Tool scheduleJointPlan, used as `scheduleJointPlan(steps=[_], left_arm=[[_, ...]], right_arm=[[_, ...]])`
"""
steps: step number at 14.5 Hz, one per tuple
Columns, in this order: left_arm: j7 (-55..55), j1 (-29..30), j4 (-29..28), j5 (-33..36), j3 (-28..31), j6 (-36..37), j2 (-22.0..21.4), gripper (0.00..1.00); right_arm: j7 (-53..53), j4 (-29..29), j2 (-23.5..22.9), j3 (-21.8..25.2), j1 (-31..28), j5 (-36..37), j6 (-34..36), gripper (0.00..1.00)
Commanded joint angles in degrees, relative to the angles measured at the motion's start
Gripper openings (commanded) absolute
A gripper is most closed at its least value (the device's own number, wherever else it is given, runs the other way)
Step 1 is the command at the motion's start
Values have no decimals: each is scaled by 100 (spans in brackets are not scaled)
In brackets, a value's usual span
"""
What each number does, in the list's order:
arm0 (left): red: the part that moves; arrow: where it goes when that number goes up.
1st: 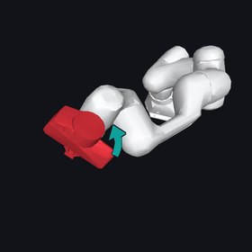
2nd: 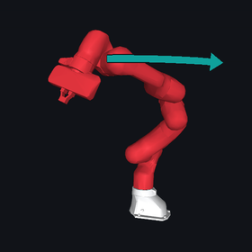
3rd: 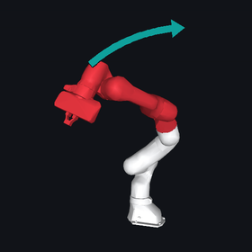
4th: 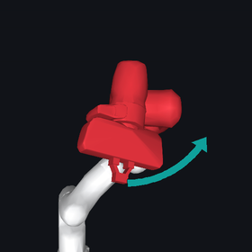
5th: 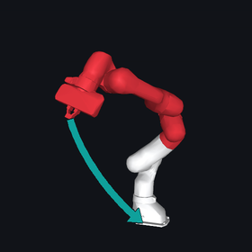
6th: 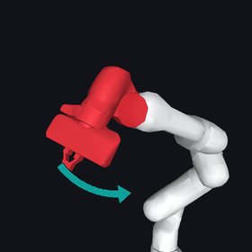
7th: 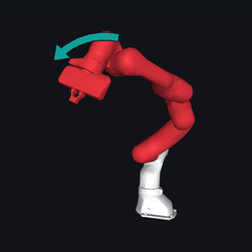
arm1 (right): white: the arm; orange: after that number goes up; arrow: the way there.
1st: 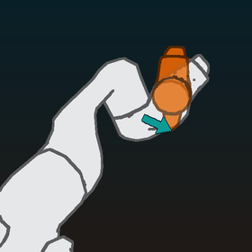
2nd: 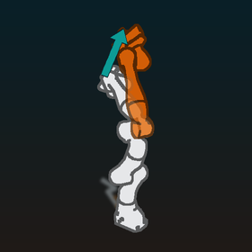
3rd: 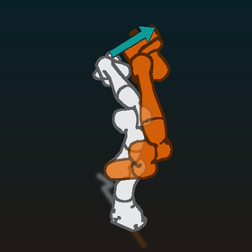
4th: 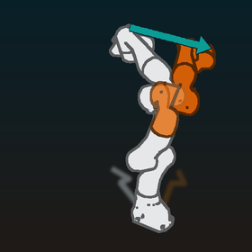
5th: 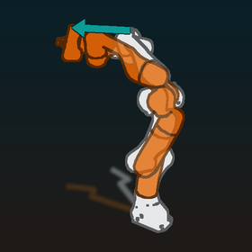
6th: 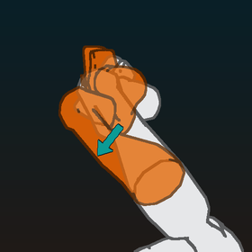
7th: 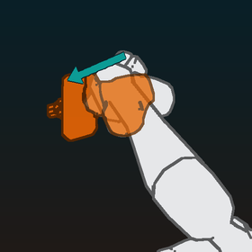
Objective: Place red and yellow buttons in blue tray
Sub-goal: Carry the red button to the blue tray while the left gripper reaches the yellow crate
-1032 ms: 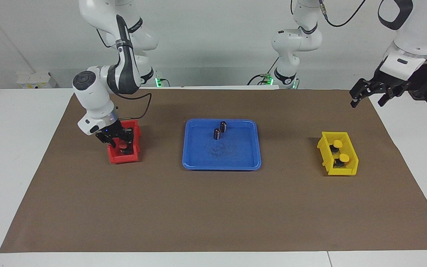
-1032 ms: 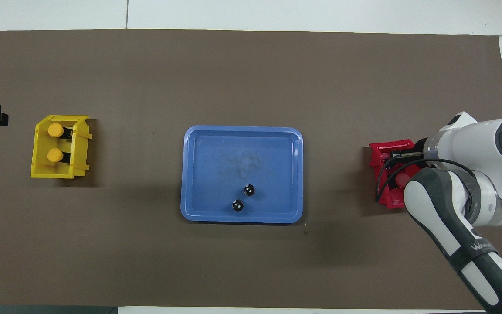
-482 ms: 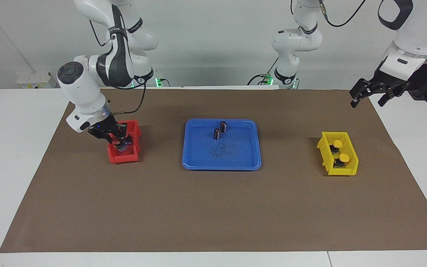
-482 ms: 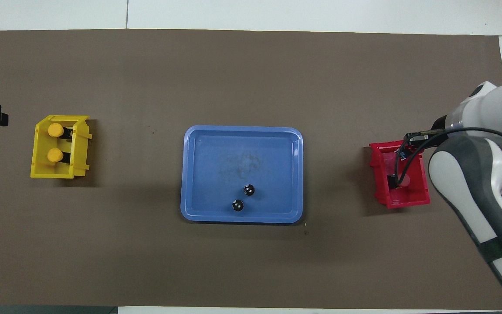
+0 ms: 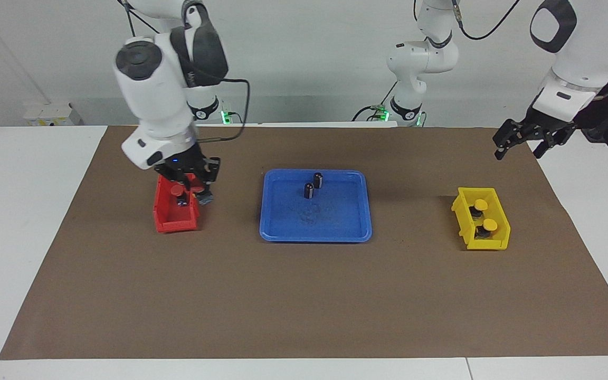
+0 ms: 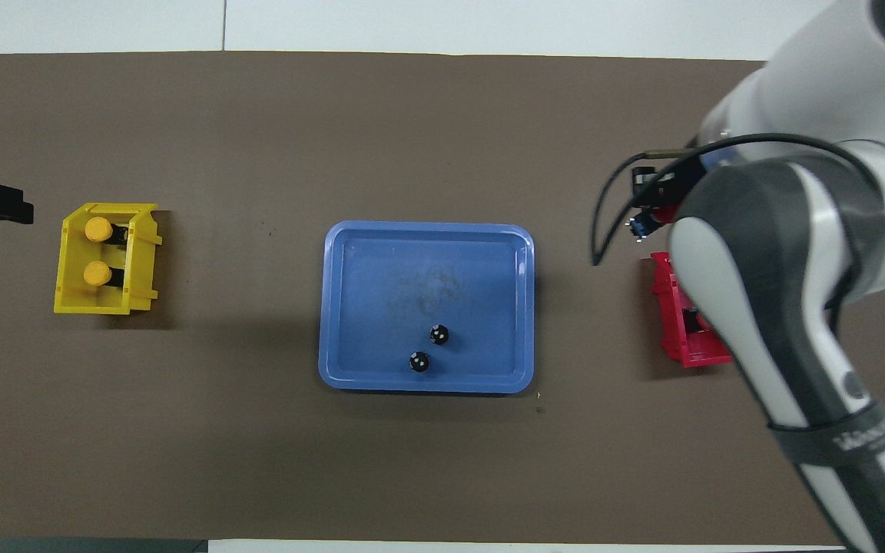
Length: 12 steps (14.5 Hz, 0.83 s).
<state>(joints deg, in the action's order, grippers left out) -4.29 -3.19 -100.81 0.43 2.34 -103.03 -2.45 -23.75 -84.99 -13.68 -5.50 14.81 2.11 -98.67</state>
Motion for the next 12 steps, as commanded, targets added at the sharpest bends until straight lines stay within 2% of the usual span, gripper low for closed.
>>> scheduleJointPlan(steps=[1,4,7,10,12], left_arm=[[-213,239,-782,-43,12,-866,58,96],[-204,266,-860,-43,12,-1507,578,86],[-204,354,-1370,-43,12,-2387,745,76],[-213,389,-1415,-35,12,-2661,1053,76],[-196,389,-1415,-43,12,-2679,1098,74]], right_arm=[[-839,211,-511,14,469,114,-476,17],[-1657,255,-986,22,1137,211,-995,18],[-2220,10,-1224,22,1524,255,-1329,19],[-2283,-316,-1207,14,1578,281,-1594,20],[-2362,-604,-1207,14,1604,272,-1962,22]])
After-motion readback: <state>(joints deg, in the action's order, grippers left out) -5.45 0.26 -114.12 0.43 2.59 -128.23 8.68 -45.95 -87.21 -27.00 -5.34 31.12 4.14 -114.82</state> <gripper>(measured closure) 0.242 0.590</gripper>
